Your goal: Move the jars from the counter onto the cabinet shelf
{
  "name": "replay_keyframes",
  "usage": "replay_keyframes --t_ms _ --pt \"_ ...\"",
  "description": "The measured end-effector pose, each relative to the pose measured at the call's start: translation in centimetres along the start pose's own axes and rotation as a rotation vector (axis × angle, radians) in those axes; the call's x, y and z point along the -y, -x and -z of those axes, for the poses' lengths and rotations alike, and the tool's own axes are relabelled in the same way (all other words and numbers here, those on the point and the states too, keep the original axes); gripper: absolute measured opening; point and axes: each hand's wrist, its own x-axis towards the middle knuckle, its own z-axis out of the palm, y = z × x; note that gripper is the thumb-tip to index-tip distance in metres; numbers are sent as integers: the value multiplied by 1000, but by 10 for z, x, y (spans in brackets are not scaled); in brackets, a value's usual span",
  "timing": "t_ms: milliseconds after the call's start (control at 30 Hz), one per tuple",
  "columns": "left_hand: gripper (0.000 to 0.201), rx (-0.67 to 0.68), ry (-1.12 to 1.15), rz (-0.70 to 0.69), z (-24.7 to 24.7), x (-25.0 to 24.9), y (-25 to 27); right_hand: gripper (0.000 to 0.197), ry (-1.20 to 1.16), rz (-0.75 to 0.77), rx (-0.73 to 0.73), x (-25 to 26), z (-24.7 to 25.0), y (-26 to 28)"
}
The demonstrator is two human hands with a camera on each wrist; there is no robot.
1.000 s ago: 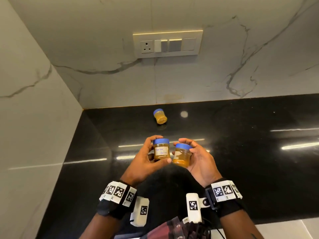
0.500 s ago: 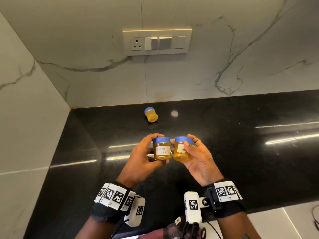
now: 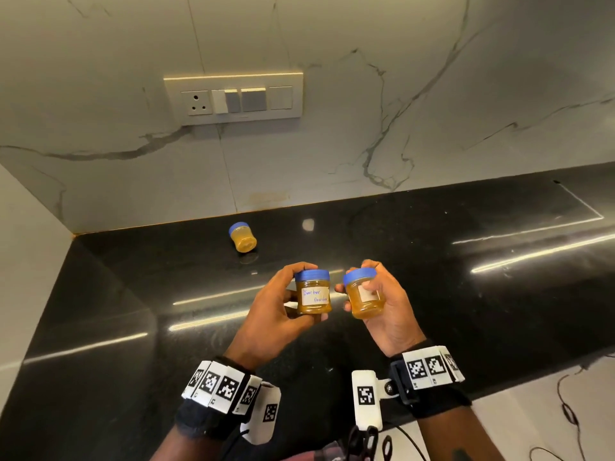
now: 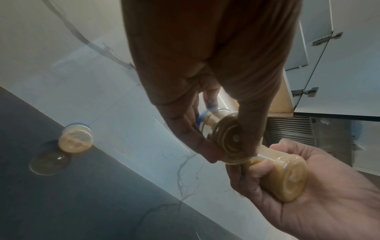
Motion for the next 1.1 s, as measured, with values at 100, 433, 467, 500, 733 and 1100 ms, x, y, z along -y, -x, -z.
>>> replay_keyframes --t_ms 100,433,467,500,733,1100 --pt "71 16 15 -21 -10 -6 -5 33 -60 34 36 7 9 -2" --pt "73 77 35 -38 -30 -29 -15 29 -73 148 31 24 17 -6" --pt "73 74 33 -47 -32 -33 -17 30 -67 158 25 28 17 -7" --pt "73 67 29 -52 -33 -36 -18 31 -56 158 17 32 17 -7" --pt "67 17 -86 -261 -15 -95 -51 84 288 328 -106 99 -17 3" --pt "73 -496 -678 -992 50 -334 -102 36 681 1315 136 333 -151 49"
